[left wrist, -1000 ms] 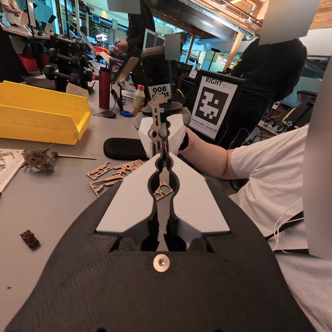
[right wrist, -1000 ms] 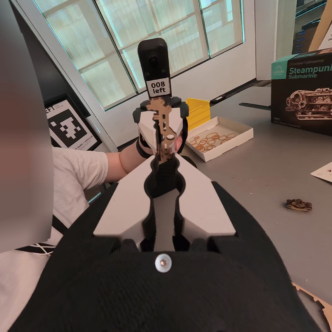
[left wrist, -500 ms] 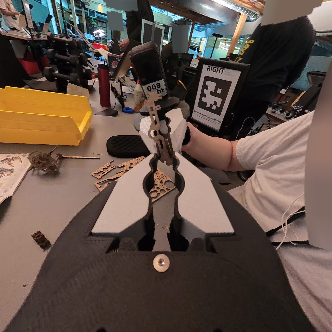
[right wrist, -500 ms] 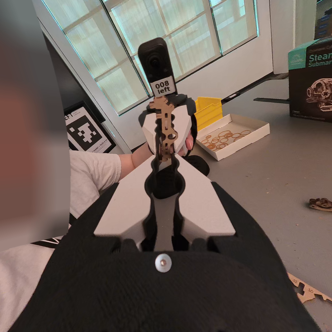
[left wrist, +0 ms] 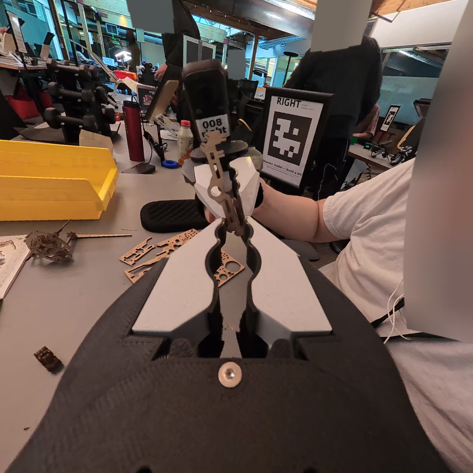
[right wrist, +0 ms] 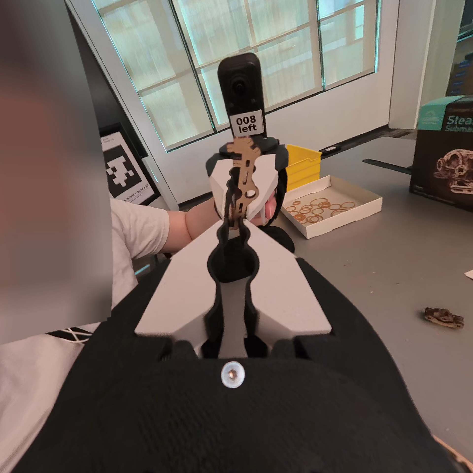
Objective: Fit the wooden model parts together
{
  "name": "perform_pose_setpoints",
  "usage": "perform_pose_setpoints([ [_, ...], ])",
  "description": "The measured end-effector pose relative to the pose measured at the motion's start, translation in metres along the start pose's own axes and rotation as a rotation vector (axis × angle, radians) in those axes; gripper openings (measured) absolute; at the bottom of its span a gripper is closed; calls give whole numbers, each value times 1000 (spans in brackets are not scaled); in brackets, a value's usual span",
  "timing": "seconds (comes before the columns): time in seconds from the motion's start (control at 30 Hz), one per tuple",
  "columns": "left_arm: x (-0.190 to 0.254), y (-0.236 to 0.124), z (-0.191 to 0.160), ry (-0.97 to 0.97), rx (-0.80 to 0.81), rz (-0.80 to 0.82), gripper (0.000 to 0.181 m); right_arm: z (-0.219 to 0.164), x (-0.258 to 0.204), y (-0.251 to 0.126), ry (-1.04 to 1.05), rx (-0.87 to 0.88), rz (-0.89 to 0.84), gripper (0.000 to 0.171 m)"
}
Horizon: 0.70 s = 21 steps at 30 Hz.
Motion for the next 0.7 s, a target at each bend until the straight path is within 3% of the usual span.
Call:
perform_pose_setpoints([
  [0.07,2,0,0,13,-8,-3,11,-1,-2,0,-38,-34,-15,7],
  [0.17,7,-1,3,50,18,-17,10,4,1,-2,-97,-47,-72,27],
  [0.33,15,0,1,89,-1,-33,10,4,-13,3,-203,-74,-6,16],
  [0.7,19,5,2,86,70,-53,10,4,-19,-1,-211,-76,-8,15],
])
Point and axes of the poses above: each gripper's, where its closed fingertips meet, y out along the fingers, z out of its top, x = y × z across the jaws, the point moved 2 cm from there along -y, back along the fingers, and after that the axes turned 12 degrees about z, right-handed, at the moved point
